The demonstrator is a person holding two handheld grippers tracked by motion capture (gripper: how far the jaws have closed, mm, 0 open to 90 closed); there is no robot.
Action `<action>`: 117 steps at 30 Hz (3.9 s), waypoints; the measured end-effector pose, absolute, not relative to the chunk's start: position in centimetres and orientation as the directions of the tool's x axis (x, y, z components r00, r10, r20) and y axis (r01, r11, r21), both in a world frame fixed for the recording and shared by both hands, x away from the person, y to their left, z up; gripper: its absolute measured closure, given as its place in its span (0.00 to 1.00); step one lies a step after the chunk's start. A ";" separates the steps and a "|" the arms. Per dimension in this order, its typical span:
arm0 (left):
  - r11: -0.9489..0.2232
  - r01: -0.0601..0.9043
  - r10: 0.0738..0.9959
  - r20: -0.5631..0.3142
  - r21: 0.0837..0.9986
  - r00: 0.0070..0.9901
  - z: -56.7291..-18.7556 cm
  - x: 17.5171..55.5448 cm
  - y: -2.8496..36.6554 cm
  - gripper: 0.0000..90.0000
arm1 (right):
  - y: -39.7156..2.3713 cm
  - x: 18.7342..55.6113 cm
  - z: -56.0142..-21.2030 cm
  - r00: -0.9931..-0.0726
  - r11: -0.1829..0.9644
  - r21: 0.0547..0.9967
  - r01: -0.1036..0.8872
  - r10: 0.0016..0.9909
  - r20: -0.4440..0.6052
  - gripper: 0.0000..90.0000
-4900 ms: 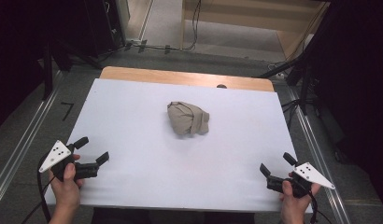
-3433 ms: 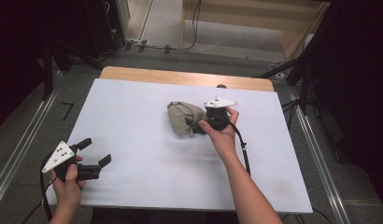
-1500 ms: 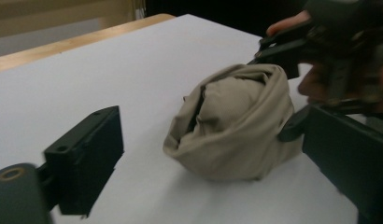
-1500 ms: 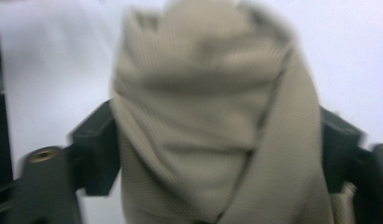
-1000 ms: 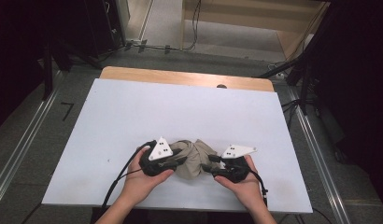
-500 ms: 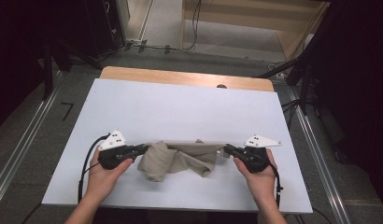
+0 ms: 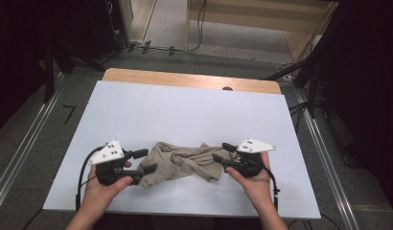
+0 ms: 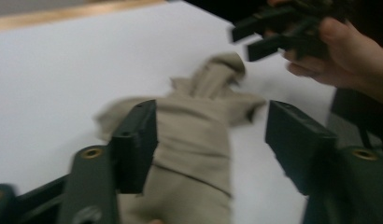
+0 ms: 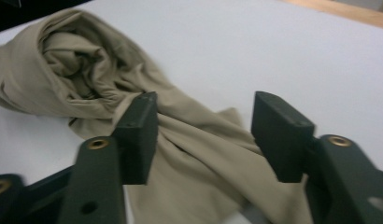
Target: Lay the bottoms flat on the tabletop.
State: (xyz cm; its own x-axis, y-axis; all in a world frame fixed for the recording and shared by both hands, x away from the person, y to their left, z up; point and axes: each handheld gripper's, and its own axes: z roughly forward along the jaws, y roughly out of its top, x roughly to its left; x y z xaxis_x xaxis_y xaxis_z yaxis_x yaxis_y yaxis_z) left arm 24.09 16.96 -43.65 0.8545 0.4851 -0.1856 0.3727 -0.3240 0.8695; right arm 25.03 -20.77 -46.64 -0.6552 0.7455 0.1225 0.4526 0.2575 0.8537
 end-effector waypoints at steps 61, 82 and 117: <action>-0.185 0.679 0.869 -0.204 0.711 0.450 -47.8 36.8 21.6 0.70 | -16.8 18.4 -50.8 -0.763 0.471 0.696 0.542 0.623 0.173 0.85; -0.289 0.643 0.812 -0.175 0.710 0.557 -49.7 33.7 18.4 0.45 | -9.7 27.0 -50.3 -0.709 0.459 0.693 0.556 0.697 0.107 0.52; -0.366 0.505 0.615 -0.204 0.781 0.762 -47.0 32.8 14.3 0.79 | -14.0 22.9 -46.9 -0.722 0.372 0.796 0.478 0.682 0.115 0.55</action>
